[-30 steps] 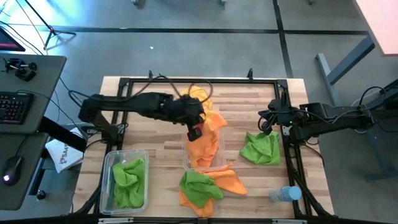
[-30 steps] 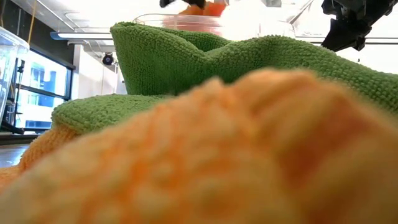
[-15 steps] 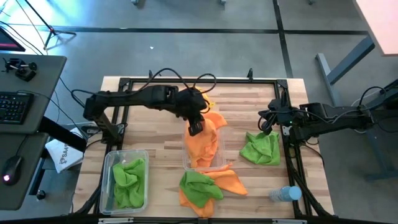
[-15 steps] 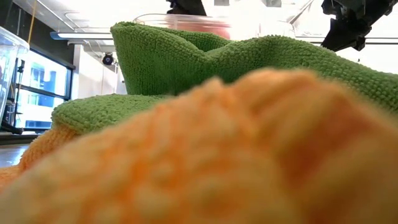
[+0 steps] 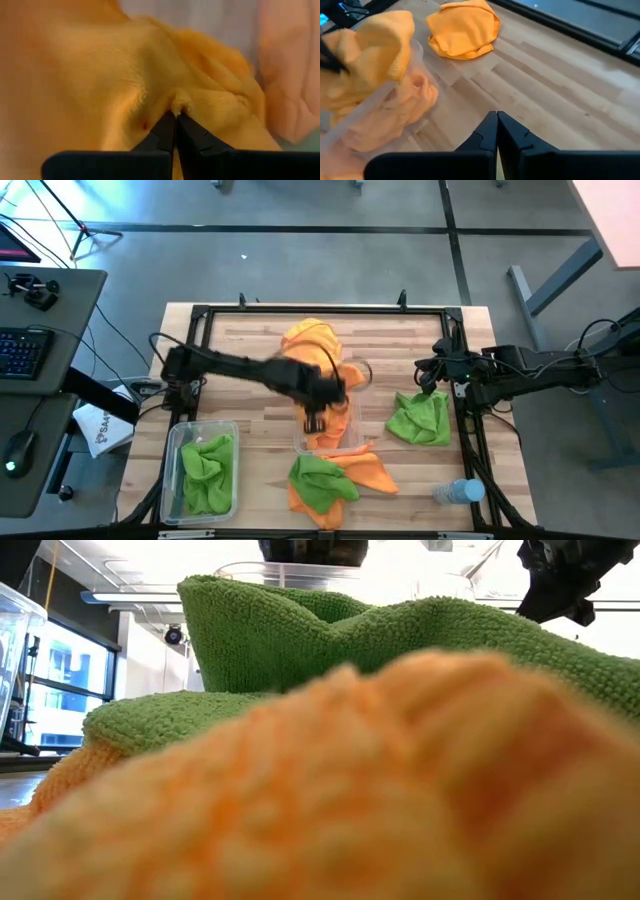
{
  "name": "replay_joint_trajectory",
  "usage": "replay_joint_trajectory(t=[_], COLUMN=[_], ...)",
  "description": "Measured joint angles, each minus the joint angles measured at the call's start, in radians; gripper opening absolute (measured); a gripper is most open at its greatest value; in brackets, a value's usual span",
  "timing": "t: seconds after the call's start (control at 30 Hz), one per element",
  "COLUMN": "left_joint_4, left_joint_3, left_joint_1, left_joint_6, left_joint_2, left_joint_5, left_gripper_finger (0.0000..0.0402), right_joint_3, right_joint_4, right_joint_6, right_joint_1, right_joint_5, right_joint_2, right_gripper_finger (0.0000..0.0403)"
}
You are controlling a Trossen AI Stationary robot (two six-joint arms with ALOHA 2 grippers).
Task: Sort microfiber towel by color & place in baskets
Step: Put the yellow microfiber towel into the right transparent bin
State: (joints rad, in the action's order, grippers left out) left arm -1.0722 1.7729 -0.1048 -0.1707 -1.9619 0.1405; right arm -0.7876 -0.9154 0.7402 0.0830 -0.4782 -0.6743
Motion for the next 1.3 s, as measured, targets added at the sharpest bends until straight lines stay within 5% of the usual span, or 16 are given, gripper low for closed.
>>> replay_joint_trajectory(t=[0.27, 1.3], left_joint_4=[0.049, 0.184], left_joint_3=[0.000, -0.057], left_joint_1=[-0.040, -0.001], left_joint_6=[0.016, -0.479], left_joint_2=[-0.109, -0.178], left_joint_5=[-0.129, -0.106], left_gripper_finger=[0.0000, 0.0025], right_joint_3=[0.000, 0.000], right_joint_4=[0.000, 0.000], right_joint_6=[0.023, -0.048], right_joint_1=[0.000, 0.000], right_joint_5=[0.020, 0.109], right_joint_2=[0.000, 0.000], right_gripper_finger=[0.0000, 0.0000])
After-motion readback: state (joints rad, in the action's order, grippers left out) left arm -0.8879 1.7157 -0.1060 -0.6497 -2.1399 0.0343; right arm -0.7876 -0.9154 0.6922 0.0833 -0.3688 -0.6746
